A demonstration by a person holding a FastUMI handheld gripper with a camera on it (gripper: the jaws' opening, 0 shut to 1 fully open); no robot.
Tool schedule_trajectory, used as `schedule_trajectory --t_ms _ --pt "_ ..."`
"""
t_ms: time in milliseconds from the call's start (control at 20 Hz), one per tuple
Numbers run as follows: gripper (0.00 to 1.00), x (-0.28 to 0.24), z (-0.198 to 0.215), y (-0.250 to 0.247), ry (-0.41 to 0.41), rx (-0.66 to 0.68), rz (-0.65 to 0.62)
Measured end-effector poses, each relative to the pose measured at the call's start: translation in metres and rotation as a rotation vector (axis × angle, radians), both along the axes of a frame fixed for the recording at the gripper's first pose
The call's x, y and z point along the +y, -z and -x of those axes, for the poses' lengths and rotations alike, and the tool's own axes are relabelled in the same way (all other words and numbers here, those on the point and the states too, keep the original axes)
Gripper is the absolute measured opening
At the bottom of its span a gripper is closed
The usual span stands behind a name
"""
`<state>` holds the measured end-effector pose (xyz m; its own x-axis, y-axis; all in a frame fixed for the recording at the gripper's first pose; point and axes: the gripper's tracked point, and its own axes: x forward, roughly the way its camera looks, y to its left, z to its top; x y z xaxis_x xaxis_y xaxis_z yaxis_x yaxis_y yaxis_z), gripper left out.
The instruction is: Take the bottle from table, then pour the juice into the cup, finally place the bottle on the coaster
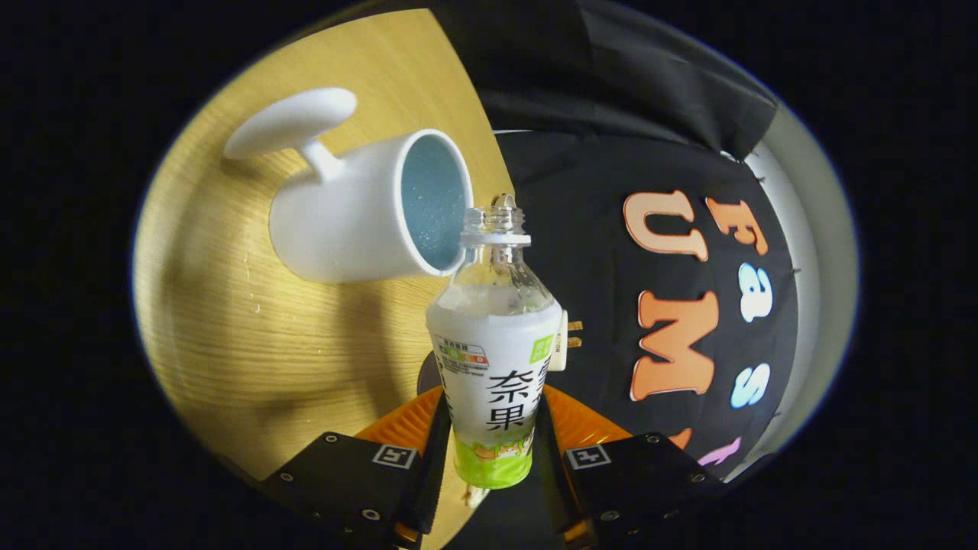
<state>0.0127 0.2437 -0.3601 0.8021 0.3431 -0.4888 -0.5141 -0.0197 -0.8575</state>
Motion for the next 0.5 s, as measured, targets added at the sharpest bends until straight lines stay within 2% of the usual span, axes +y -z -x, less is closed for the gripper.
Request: schedule_trajectory --t_ms 150,500 --pt "0.57 0.005 0.004 0.011 0.061 0.148 -0.121" --pt "0.58 0.022 -0.027 -0.005 0.212 0.28 -0.428"
